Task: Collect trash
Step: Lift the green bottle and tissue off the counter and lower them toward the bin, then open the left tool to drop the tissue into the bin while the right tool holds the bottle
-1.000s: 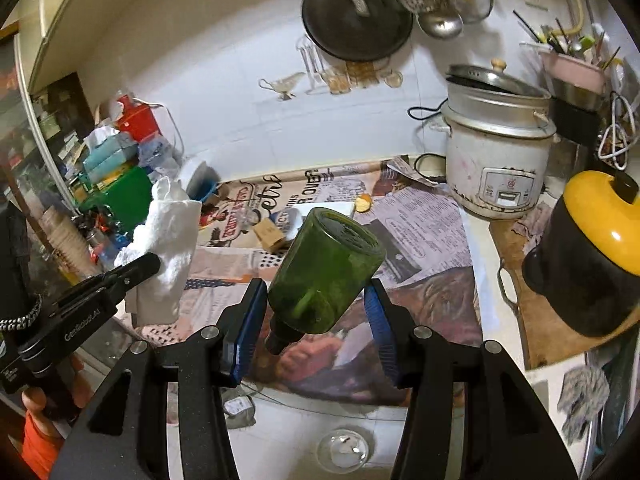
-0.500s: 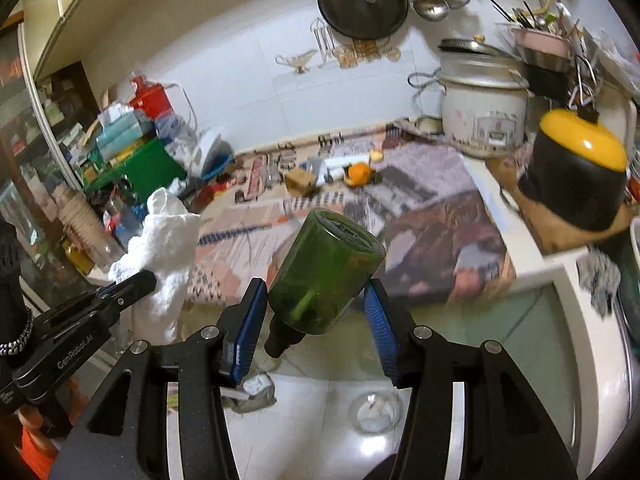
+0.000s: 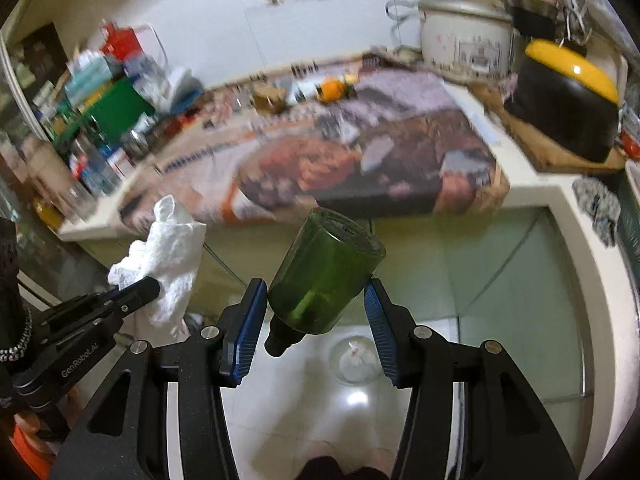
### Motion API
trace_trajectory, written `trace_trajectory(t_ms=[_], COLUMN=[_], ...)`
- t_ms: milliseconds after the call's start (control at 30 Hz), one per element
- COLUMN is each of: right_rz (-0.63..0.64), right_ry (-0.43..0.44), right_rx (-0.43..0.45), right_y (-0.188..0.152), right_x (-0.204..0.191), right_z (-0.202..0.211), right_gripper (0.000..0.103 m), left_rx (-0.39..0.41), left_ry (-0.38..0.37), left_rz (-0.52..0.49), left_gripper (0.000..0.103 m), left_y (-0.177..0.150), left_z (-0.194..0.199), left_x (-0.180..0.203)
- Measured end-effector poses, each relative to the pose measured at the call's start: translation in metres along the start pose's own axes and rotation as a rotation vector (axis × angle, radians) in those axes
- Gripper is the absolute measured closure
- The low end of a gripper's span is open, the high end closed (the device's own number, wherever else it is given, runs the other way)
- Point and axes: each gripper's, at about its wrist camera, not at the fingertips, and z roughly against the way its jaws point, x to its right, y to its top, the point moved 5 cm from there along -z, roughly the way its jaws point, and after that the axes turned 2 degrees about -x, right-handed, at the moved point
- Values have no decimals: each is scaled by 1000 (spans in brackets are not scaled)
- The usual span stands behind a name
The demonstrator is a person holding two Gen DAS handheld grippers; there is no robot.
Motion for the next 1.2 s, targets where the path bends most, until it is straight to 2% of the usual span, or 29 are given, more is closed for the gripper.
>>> trace_trajectory(t_ms=[200,433,633,833,1000,1200], right_rz=[-5,5,5,5,9,27], right_ry=[-4,3,30,56,88,112], right_rx=[-88,-174,-227,-276,-312,-315], right_y=[-34,-91,-145,-195,-221,-234], right_x=[32,74,101,118,125,129], right_z=[-72,-181,-279,-369,-418,-443], right_gripper=[56,56,56,56,57,57], left_rx=[-87,-190,-278,-346,-375,-382], left_ry=[14,31,17,-8,-9,-25], left_rz=[18,59,99,93,59,33], left_gripper=[98,98,98,98,98,98], left_y=[-41,-111,-177,-231,-257,-278], left_z=[-93,-226,-336,-431,-482,-519], left_x=[-3,-21,-47,-67,-76,-78])
